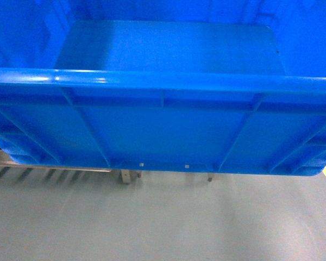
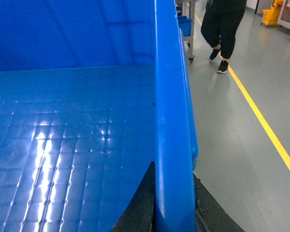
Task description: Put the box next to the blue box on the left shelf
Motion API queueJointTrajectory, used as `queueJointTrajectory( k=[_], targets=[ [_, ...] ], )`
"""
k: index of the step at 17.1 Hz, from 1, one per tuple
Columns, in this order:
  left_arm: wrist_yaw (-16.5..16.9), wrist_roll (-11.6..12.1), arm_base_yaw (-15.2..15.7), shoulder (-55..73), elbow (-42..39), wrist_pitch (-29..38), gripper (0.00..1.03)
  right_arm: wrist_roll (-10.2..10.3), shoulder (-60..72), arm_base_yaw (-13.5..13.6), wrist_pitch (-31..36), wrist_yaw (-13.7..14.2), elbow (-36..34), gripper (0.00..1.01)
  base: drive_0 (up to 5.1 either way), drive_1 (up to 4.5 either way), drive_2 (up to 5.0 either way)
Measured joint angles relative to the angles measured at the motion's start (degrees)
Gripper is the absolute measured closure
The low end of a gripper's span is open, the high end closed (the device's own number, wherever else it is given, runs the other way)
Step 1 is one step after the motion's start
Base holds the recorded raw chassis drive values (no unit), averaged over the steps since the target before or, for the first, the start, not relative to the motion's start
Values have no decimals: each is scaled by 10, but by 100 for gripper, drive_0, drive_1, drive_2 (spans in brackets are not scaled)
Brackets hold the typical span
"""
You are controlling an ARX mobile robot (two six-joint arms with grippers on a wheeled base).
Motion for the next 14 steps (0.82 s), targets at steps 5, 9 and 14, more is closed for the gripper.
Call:
queueJointTrajectory(
  k=[5,9,14],
  targets=[
    [3,-2,0,-1,0,-2,93,0,3,0,0,-1,0,93,0,428,-427],
    [5,-2,-1,-2,0,0,93,0,3,-3,0,-3,0,93,0,428,-427],
    [6,-4,-1,-2,0,-1,93,0,3,-3,0,-3,0,93,-373,305,134]
  ],
)
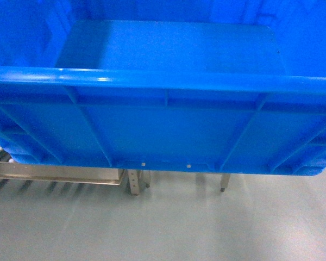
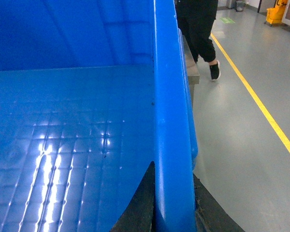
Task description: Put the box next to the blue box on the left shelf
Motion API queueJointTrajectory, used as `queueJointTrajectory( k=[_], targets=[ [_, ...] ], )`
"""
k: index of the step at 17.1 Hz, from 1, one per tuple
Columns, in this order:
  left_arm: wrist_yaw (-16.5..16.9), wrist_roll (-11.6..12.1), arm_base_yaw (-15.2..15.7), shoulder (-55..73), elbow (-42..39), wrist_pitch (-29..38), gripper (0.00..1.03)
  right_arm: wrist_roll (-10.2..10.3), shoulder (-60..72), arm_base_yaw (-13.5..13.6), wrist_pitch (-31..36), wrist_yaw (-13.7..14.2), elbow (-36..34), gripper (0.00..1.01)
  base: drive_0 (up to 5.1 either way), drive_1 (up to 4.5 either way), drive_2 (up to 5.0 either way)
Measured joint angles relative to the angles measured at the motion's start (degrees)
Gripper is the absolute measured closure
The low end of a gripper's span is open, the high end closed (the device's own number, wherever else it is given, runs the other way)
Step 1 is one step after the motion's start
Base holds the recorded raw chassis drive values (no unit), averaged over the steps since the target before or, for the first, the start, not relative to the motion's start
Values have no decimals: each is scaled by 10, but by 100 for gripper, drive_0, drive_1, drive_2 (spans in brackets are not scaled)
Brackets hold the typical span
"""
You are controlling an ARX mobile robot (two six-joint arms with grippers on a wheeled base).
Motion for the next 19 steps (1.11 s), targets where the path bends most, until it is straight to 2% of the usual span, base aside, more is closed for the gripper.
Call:
queueJointTrajectory(
  k=[19],
  targets=[
    [2,0,0,-1,0,0,93,0,0,0,0,0,0,93,-466,275,275]
  ],
)
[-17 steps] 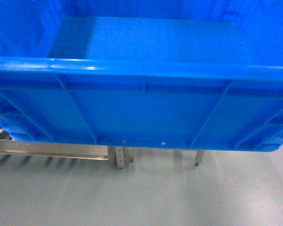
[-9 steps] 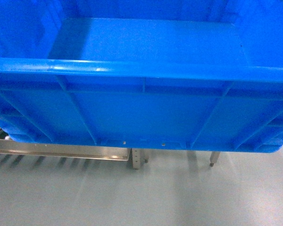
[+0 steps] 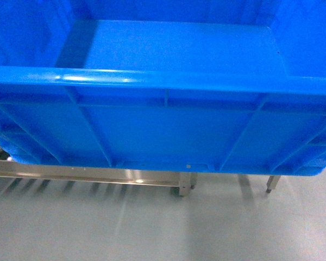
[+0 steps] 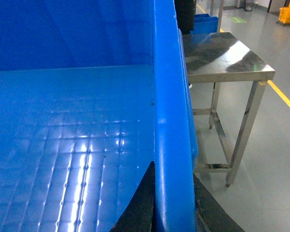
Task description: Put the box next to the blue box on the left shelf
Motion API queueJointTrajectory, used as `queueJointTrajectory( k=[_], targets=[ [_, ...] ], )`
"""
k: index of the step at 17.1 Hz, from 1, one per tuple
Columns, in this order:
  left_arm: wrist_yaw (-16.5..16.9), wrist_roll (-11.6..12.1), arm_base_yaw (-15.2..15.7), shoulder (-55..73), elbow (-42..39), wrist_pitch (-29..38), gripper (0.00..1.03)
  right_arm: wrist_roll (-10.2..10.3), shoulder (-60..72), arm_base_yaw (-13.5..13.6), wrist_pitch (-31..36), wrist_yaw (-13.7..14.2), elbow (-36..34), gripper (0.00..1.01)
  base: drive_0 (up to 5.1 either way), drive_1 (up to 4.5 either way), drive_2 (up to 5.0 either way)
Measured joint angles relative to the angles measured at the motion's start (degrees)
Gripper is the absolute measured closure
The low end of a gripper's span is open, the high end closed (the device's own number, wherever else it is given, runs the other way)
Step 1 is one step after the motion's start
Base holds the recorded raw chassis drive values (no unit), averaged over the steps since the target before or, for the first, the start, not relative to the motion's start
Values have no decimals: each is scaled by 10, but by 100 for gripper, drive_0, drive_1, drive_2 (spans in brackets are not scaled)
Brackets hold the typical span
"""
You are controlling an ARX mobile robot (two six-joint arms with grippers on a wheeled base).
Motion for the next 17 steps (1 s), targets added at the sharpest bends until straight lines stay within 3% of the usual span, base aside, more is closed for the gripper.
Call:
queueJointTrajectory(
  k=[17],
  targets=[
    [1,0,0,0,0,1,93,0,0,0,1,0,0,93,-491,253,253]
  ],
)
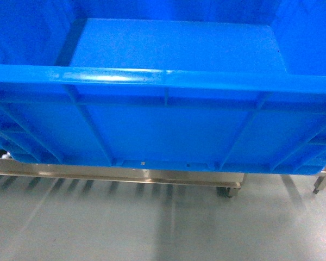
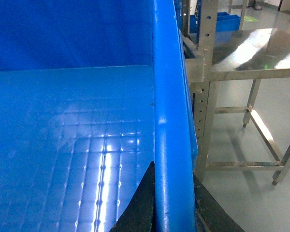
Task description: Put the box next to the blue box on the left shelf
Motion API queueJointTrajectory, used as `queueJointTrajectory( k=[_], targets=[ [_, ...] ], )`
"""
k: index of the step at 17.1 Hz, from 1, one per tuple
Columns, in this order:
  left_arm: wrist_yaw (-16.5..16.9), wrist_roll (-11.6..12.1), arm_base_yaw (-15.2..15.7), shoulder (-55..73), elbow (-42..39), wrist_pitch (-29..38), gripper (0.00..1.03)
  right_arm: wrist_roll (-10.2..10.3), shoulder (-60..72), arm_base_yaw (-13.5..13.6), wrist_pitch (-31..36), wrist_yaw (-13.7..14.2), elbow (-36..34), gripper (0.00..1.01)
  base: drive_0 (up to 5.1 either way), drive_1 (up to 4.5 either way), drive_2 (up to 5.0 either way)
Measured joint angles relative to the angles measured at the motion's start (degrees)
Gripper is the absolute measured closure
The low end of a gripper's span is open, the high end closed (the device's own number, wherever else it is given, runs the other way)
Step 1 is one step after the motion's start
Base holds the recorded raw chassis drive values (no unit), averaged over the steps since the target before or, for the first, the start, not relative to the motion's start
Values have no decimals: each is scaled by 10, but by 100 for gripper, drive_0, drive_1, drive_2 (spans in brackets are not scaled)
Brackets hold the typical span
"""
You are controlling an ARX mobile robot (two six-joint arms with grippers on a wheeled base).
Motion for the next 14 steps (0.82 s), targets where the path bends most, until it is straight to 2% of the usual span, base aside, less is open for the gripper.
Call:
queueJointTrajectory(
  k=[14],
  targets=[
    [1,0,0,0,0,0,93,0,0,0,0,0,0,93,-504,242,242]
  ],
)
